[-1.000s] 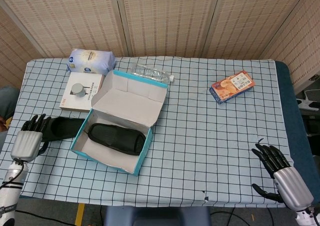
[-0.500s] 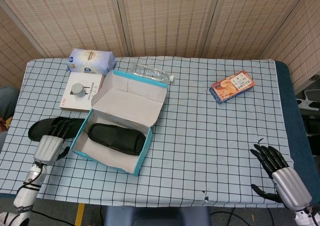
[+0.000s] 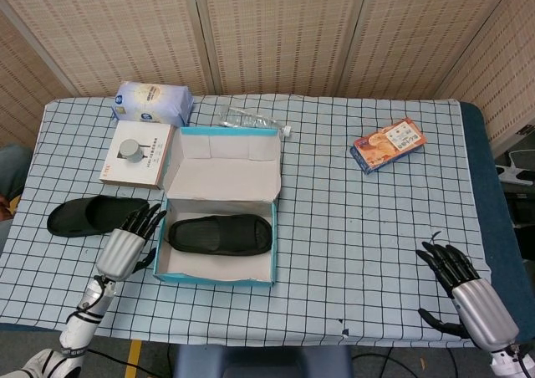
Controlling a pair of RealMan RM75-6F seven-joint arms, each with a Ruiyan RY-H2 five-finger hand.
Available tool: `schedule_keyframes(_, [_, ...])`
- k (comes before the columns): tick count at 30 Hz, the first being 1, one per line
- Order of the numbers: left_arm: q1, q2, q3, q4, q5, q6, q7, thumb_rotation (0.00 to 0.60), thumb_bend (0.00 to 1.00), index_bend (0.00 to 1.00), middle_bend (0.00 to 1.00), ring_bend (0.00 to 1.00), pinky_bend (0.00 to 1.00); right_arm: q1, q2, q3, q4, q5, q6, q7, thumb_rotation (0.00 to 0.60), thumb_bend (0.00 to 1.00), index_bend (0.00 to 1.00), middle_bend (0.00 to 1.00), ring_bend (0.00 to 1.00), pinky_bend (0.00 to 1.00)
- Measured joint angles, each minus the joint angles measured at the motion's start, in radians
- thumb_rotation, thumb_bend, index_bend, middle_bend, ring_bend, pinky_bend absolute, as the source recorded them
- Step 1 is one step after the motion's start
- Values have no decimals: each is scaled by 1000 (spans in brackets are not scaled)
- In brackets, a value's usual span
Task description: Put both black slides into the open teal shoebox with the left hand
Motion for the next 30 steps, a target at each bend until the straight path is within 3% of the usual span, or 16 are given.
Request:
schedule_keyframes(4, [-32, -13, -31, 6, -13, -32, 19, 600, 351, 0, 0, 0, 164, 1, -2, 1, -1, 4, -5, -4, 586, 157, 0, 0, 0, 0])
schedule_keyframes(8, [-40, 29, -52, -37, -39, -51, 45, 600, 353, 0, 0, 0, 152, 2, -4, 3, -2, 10, -8, -12, 587, 158, 0, 0, 0, 0])
schedule_keyframes(14, [-28, 185, -88, -249, -174, -138, 122, 600, 348, 0, 0, 0, 117, 9, -15, 4, -7, 22, -38, -50, 583, 158, 0, 0, 0, 0])
schedule_keyframes(18, [-18, 352, -110, -445, -302, -226, 154, 599, 349, 0, 0, 0, 103, 19, -25, 6, -16, 28, -59, -62, 580, 157, 0, 0, 0, 0])
schedule_keyframes(21, [-14, 448, -120, -513, -377, -296, 161, 599, 350, 0, 0, 0, 102, 20, -24, 5, -21, 21, -55, -43, 580, 157, 0, 0, 0, 0])
schedule_keyframes(26, [-24, 481, -127, -508, -436, -387, 133, 600, 351, 0, 0, 0, 99, 22, 9, 10, -55, -30, 8, 15, 576, 157, 0, 0, 0, 0])
schedule_keyframes(30, [-44, 464, -140, -439, -460, -428, 80, 600, 354, 0, 0, 0, 89, 28, 60, 28, -130, -87, 63, -23, 586, 157, 0, 0, 0, 0])
